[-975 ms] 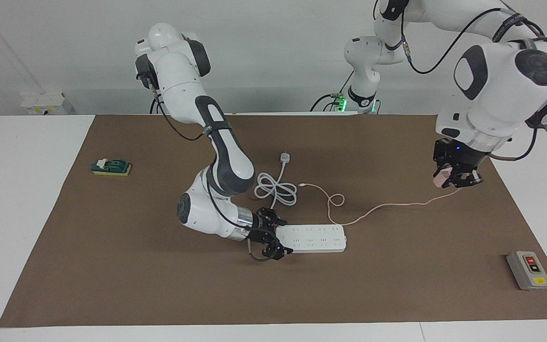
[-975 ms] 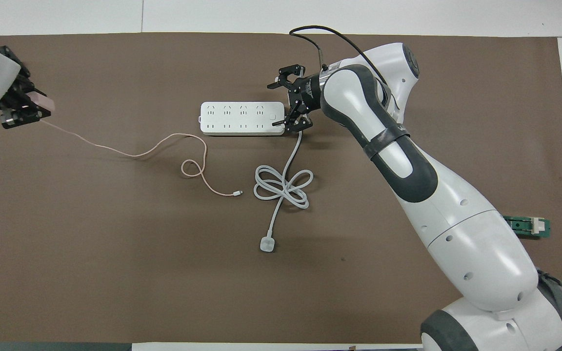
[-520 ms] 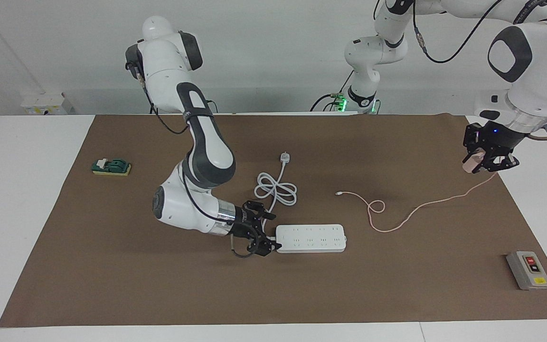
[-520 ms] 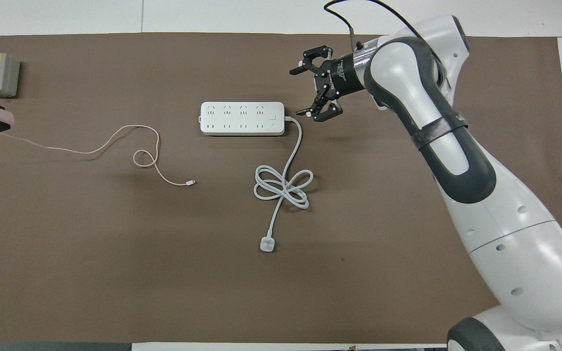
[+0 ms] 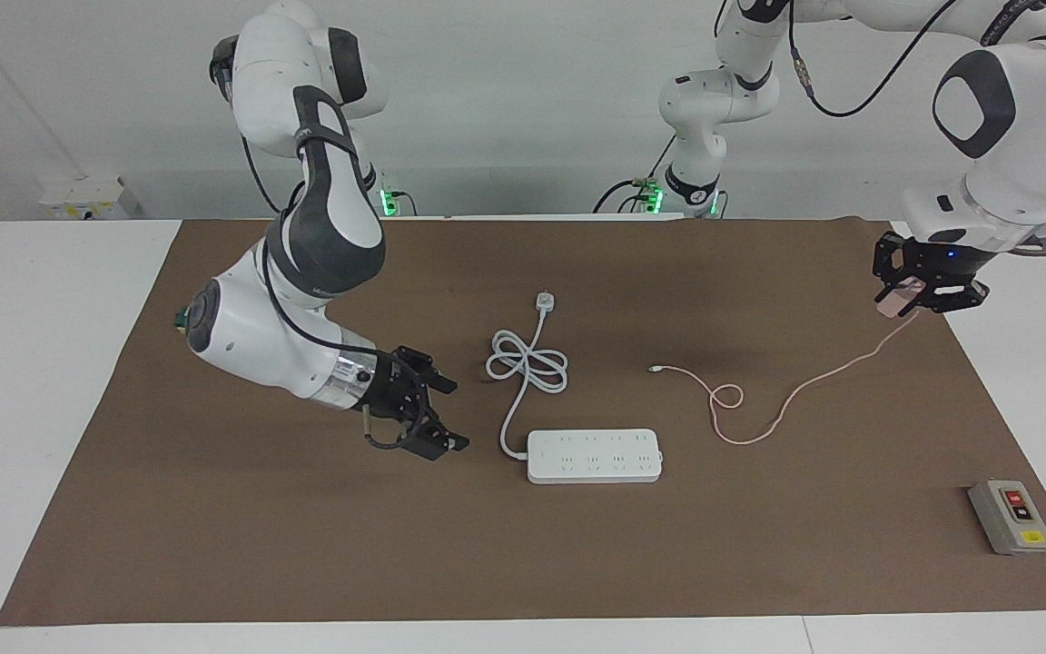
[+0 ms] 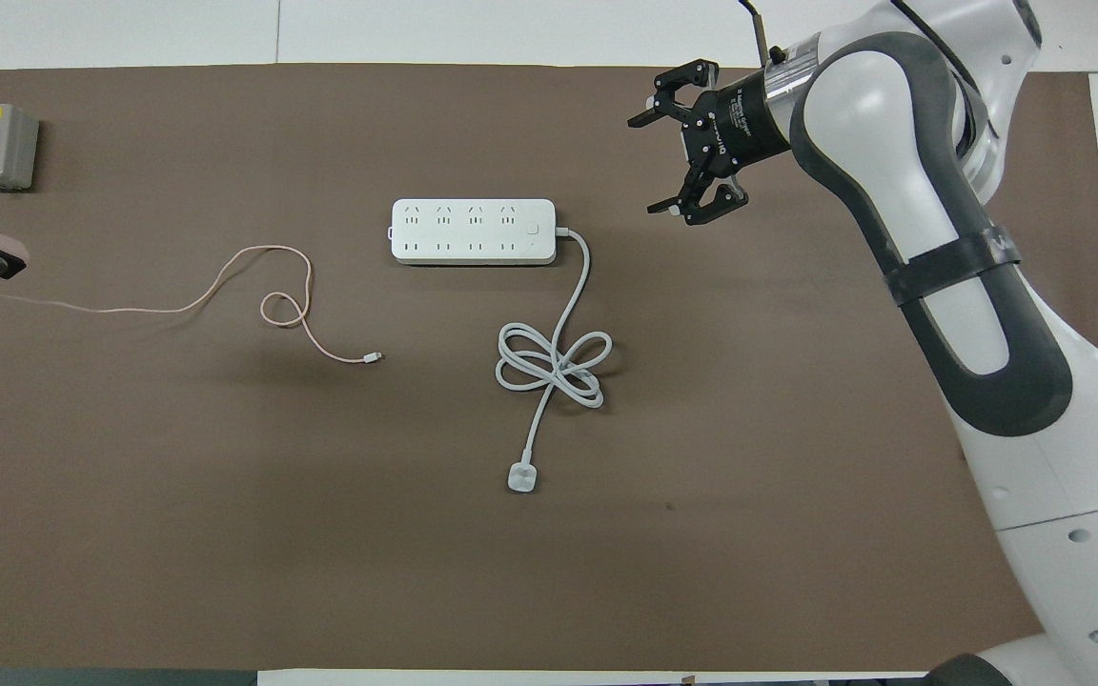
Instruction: Unplug charger and place it aside
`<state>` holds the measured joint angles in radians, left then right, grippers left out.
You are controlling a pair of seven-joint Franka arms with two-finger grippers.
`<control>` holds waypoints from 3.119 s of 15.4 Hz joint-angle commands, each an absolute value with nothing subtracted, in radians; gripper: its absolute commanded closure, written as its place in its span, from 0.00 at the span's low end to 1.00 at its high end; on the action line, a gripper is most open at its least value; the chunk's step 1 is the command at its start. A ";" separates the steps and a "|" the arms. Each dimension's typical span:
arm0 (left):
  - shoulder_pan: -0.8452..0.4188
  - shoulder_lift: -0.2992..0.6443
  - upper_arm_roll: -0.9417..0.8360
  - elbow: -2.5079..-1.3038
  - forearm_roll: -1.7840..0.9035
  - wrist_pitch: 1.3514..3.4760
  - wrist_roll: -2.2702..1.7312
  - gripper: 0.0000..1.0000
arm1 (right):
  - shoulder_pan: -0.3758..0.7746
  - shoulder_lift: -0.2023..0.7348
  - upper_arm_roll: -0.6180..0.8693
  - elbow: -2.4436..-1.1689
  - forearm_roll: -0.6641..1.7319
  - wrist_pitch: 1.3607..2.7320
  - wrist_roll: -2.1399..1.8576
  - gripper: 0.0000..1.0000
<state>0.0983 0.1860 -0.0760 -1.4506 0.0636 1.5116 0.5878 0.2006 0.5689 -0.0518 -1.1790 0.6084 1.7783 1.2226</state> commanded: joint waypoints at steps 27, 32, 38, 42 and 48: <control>0.066 -0.023 -0.089 -1.440 0.017 1.393 0.045 0.00 | -0.012 -0.083 -0.071 -1.598 -0.035 1.431 -0.150 0.00; 0.038 -0.014 -0.084 -1.442 -0.009 1.390 -0.003 0.00 | -0.017 -0.101 -0.063 -1.655 -0.035 1.491 -0.115 0.00; 0.032 0.034 -0.081 -1.431 -0.035 1.353 -0.015 0.00 | -0.029 -0.097 -0.055 -1.644 -0.052 1.491 -0.112 0.00; 0.026 0.034 -0.081 -1.434 -0.035 1.333 -0.037 0.00 | -0.037 -0.097 -0.043 -1.647 -0.054 1.493 -0.107 0.00; 0.023 0.041 -0.089 -1.440 -0.034 1.414 -0.044 0.00 | -0.028 -0.100 -0.044 -1.649 -0.052 1.491 -0.100 0.00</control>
<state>0.0362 0.0390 -0.0988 -1.4362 -0.0248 1.3950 -0.0275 -0.0111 -0.0730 -0.0637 -1.6168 -0.0316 1.4710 -0.1198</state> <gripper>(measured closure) 0.000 0.000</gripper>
